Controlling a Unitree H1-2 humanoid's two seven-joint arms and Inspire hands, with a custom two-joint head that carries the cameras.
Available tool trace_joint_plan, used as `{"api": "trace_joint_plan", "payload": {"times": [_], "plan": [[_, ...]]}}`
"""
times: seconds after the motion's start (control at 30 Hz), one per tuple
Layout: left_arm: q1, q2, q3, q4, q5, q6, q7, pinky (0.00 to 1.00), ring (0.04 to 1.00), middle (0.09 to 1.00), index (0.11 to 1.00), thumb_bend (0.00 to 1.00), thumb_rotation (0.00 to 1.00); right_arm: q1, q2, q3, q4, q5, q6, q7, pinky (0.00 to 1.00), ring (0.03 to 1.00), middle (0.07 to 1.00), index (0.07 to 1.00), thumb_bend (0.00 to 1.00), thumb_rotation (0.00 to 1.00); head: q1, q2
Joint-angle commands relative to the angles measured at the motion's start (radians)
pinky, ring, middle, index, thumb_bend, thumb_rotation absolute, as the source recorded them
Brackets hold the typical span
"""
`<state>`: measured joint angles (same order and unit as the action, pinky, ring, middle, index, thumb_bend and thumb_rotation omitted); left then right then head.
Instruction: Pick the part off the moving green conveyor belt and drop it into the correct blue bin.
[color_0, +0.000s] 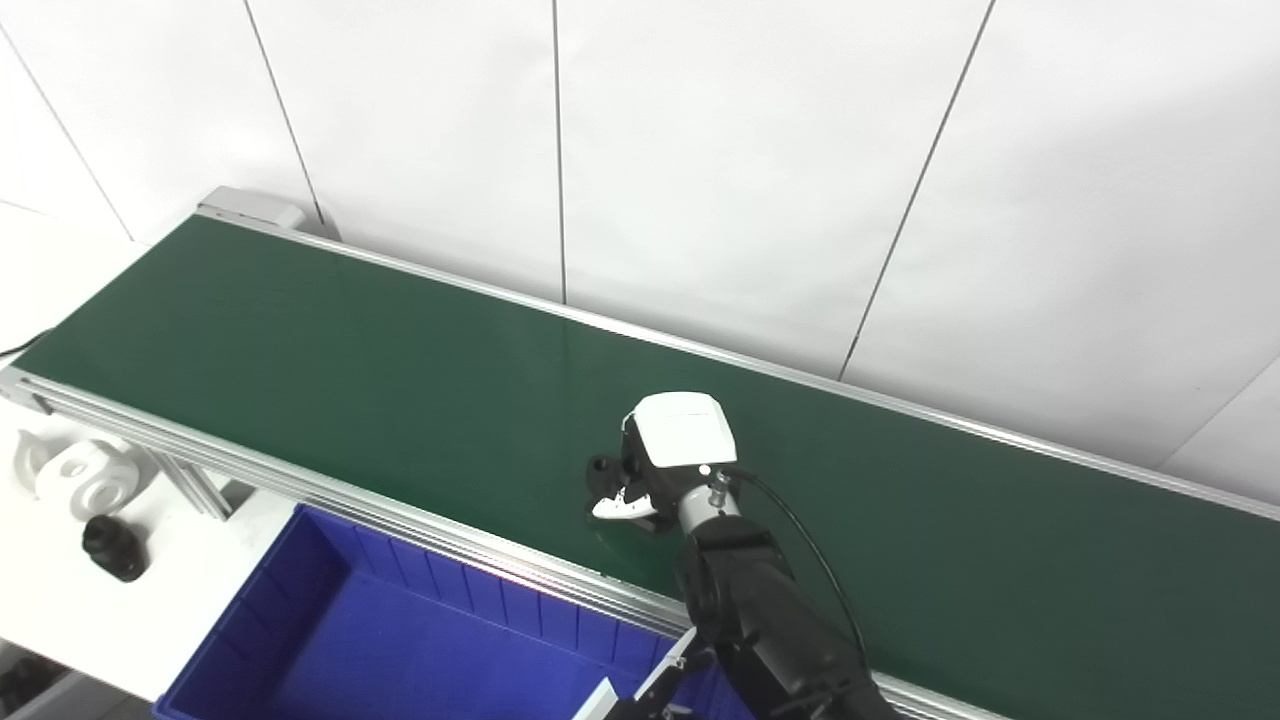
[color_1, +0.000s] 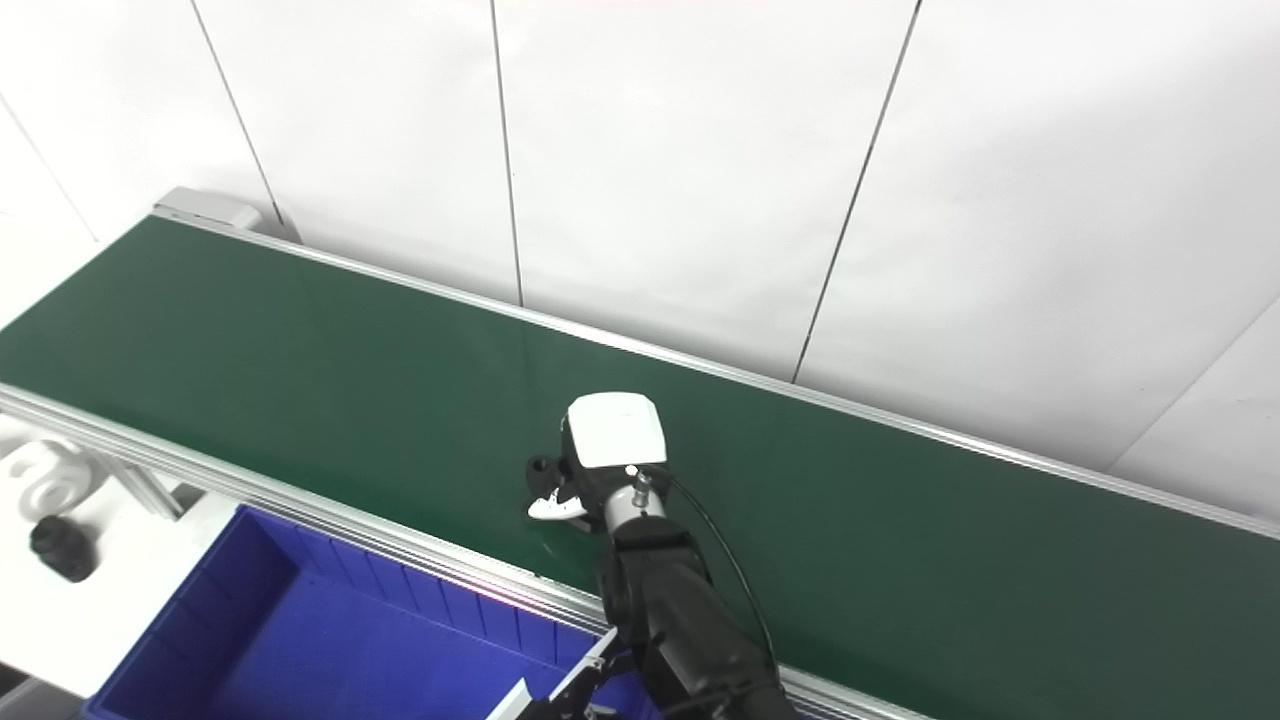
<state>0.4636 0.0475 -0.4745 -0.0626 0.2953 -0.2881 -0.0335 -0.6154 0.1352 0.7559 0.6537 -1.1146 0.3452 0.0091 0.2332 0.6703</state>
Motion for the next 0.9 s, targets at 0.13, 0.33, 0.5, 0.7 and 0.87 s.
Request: {"api": "trace_joint_plan", "payload": {"times": [0.13, 0.33, 0.5, 0.7, 0.87], "plan": [[0.049, -0.078, -0.109, -0.049, 0.033, -0.006, -0.012, 0.75, 0.982, 1.0, 1.0, 0.94, 0.8, -0.017, -0.035, 0.025, -0.029, -0.022, 0.067, 0.091, 0.04, 0.119, 0.215, 0.482, 0.52, 0.12, -0.009, 0.002], [0.043, -0.076, -0.108, -0.042, 0.021, -0.009, -0.015, 0.75, 0.984, 1.0, 1.0, 0.91, 0.78, -0.012, -0.049, 0.026, -0.069, -0.022, 0.073, 0.094, 0.04, 0.114, 0.206, 0.481, 0.52, 0.12, -0.017, 0.004], [0.037, -0.074, -0.106, -0.037, 0.018, -0.01, -0.017, 0.75, 0.99, 1.0, 1.0, 0.9, 0.78, -0.009, -0.06, 0.014, -0.129, -0.015, 0.083, 0.132, 0.05, 0.128, 0.221, 0.481, 0.52, 0.12, -0.031, 0.007], [0.032, -0.061, -0.092, -0.053, -0.022, 0.022, -0.036, 0.78, 0.999, 1.0, 1.0, 0.93, 0.75, 0.019, -0.089, -0.019, -0.406, -0.031, 0.113, 0.231, 0.09, 0.157, 0.244, 0.482, 0.52, 0.12, -0.085, 0.015], [0.019, -0.044, -0.073, -0.061, -0.052, 0.034, -0.048, 0.83, 1.0, 1.0, 1.0, 0.95, 0.73, 0.06, -0.095, -0.057, -0.636, -0.097, 0.123, 0.338, 0.1, 0.162, 0.25, 0.488, 0.51, 0.12, -0.15, 0.022]]}}
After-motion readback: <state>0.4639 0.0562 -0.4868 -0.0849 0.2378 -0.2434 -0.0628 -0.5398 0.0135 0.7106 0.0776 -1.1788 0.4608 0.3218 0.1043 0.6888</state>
